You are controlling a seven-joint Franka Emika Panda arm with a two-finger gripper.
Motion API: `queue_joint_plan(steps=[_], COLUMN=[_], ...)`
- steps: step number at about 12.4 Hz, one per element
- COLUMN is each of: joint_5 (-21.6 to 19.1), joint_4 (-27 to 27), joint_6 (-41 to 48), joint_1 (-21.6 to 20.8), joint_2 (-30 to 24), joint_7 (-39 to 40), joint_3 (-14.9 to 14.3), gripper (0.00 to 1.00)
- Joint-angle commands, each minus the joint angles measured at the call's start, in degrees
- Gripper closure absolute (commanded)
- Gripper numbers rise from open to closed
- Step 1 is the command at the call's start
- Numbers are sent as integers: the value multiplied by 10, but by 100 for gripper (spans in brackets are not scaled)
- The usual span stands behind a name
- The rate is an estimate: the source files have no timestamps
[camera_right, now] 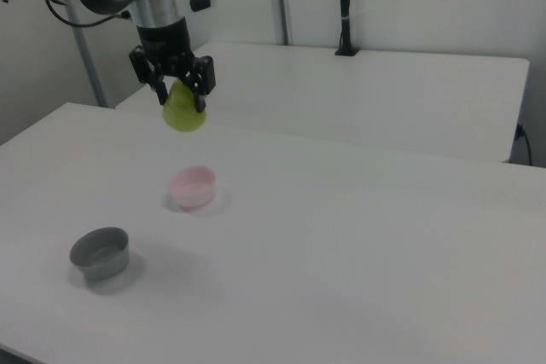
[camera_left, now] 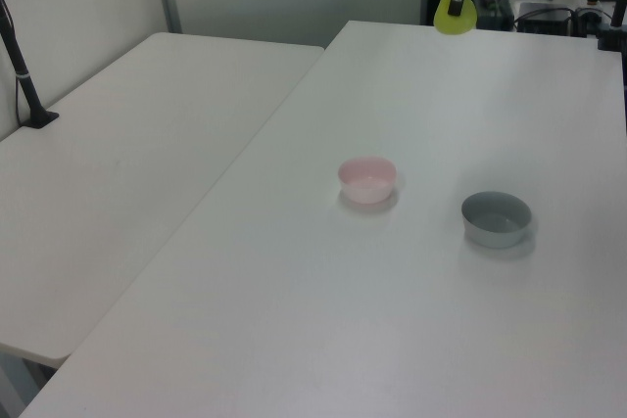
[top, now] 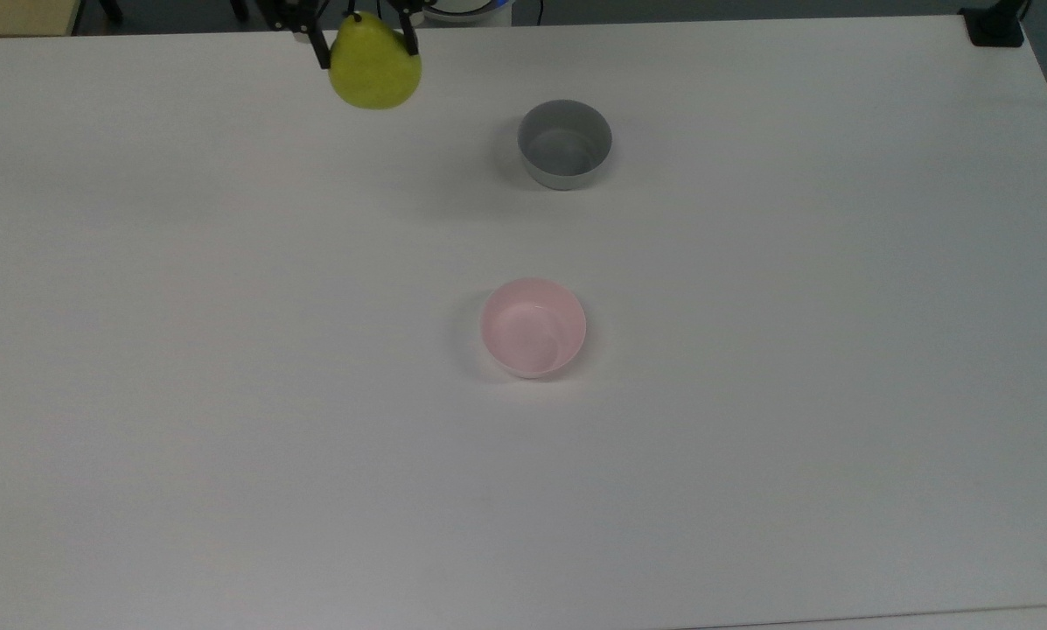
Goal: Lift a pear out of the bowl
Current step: 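Lift the pear out of the pink bowl and carry it away, then lower the held pear onto the bare table beside the bowls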
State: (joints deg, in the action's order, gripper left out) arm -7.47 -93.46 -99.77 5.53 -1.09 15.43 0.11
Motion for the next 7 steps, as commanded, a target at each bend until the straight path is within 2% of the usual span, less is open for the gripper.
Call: queue_joint_plan(steps=[1,7], joint_5=[-13,-13], joint_4=[-15,-8], joint_6=[4,-4], joint_1=[43,77], joint_2=[-10,32], joint_7=[106,147], joint_3=[9,8], gripper=[71,71])
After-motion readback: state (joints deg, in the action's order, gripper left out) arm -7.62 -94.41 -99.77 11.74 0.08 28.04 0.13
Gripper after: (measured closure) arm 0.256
